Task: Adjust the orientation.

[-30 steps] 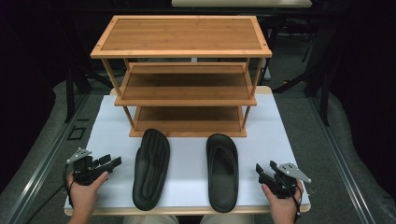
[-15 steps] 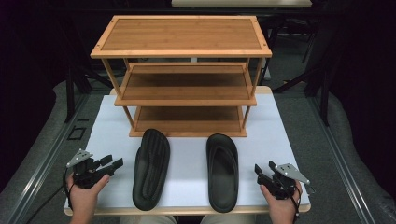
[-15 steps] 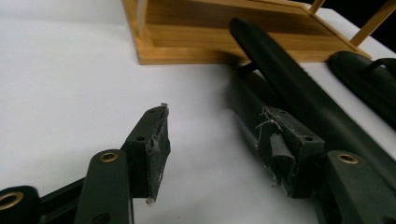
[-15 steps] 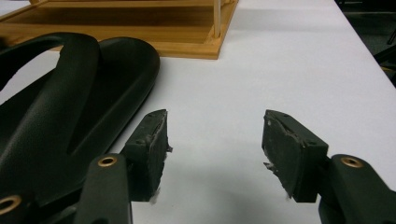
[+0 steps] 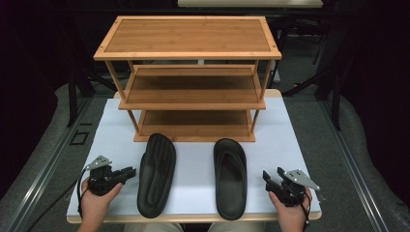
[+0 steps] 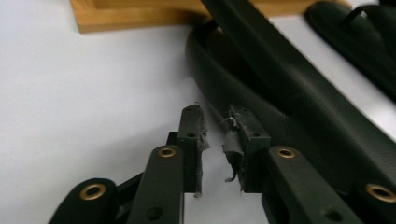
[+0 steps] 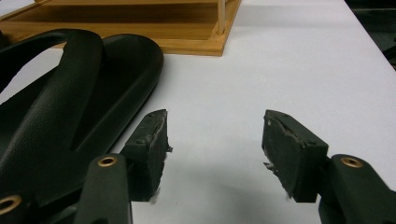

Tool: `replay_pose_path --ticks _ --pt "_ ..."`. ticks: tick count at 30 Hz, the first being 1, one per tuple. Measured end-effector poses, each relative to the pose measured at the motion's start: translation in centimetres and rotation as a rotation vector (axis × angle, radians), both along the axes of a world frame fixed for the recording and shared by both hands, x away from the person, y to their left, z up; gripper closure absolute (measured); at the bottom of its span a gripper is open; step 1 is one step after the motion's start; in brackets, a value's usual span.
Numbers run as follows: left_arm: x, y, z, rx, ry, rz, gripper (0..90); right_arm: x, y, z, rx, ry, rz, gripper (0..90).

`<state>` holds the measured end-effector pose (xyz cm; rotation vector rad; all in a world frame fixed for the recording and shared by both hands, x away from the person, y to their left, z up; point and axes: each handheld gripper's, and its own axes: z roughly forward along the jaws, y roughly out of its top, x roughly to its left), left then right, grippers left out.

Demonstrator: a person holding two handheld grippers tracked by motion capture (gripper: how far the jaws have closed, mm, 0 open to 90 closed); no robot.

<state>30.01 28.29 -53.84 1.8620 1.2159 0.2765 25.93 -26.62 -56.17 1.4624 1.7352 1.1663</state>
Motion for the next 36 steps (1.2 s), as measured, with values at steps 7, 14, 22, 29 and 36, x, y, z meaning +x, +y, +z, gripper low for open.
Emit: replay_pose_path --ticks 7,14,22,29,36 --pt "0.3 -0.5 -0.5 0.035 0.013 -0.007 83.9 0.0 0.0 0.0 0.005 -0.002 0.002 40.2" --pt "0.4 -1.1 -1.0 0.061 0.038 -0.038 88.8 -0.1 -0.1 0.0 0.011 -0.004 -0.001 40.2" --pt "0.8 -0.7 -1.4 0.062 0.070 -0.032 89.1 -0.1 0.0 0.0 0.012 0.003 0.005 40.2" --pt "0.4 -1.3 -0.8 0.035 0.044 -0.054 89.2 0.0 0.0 0.0 0.013 0.001 0.002 40.2" --pt "-0.1 -2.6 0.5 -0.039 -0.005 -0.089 89.0 0.0 0.0 -0.1 0.021 0.005 0.000 40.3"
